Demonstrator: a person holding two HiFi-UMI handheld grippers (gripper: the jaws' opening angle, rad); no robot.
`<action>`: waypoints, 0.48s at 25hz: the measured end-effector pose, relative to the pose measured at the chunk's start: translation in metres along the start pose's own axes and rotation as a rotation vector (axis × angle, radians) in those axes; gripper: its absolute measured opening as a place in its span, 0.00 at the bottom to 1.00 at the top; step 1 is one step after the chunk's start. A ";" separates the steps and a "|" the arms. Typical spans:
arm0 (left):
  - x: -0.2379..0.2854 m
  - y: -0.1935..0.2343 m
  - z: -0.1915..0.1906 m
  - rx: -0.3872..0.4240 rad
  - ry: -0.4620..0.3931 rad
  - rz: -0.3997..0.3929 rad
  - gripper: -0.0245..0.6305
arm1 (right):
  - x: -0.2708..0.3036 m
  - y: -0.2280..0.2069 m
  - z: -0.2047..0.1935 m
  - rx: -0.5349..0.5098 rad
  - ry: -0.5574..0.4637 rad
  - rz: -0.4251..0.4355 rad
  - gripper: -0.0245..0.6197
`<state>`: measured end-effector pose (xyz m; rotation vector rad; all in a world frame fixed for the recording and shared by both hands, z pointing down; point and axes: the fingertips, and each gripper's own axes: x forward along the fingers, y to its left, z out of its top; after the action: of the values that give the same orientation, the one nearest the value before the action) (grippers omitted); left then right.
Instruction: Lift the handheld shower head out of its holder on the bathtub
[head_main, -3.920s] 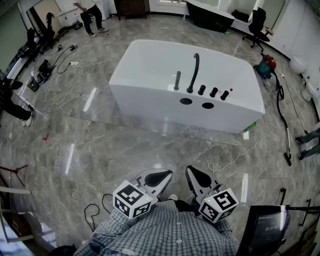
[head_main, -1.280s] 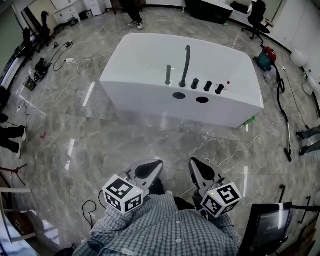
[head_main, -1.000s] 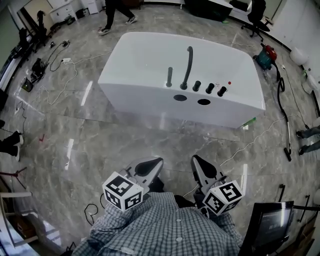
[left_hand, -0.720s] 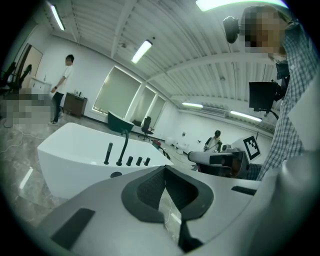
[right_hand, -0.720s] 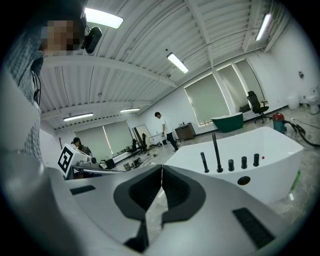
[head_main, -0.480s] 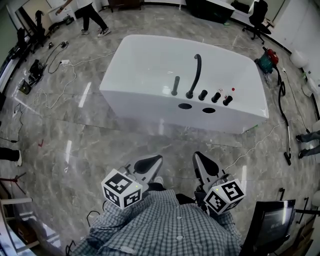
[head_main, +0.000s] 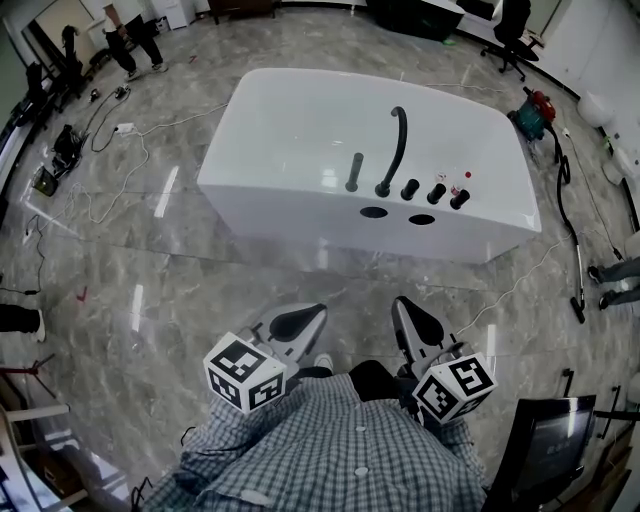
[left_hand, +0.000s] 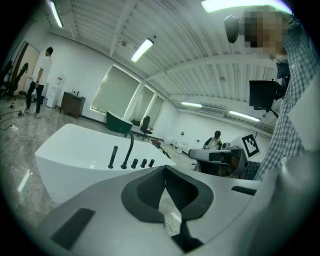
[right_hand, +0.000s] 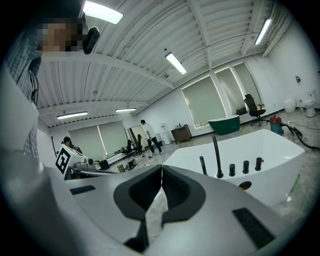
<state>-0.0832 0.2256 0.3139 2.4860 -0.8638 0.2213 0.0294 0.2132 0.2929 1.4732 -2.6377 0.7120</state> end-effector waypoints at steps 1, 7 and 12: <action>0.000 0.001 -0.002 0.000 0.001 -0.001 0.05 | 0.000 -0.001 -0.001 0.002 -0.002 -0.004 0.06; 0.002 0.000 -0.004 -0.012 0.001 -0.004 0.05 | 0.000 -0.007 -0.002 0.004 0.008 -0.016 0.06; 0.001 0.009 -0.008 -0.021 0.014 -0.001 0.05 | 0.009 -0.003 -0.001 -0.003 0.013 -0.009 0.06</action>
<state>-0.0881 0.2232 0.3242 2.4622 -0.8542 0.2281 0.0268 0.2054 0.2970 1.4729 -2.6201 0.7143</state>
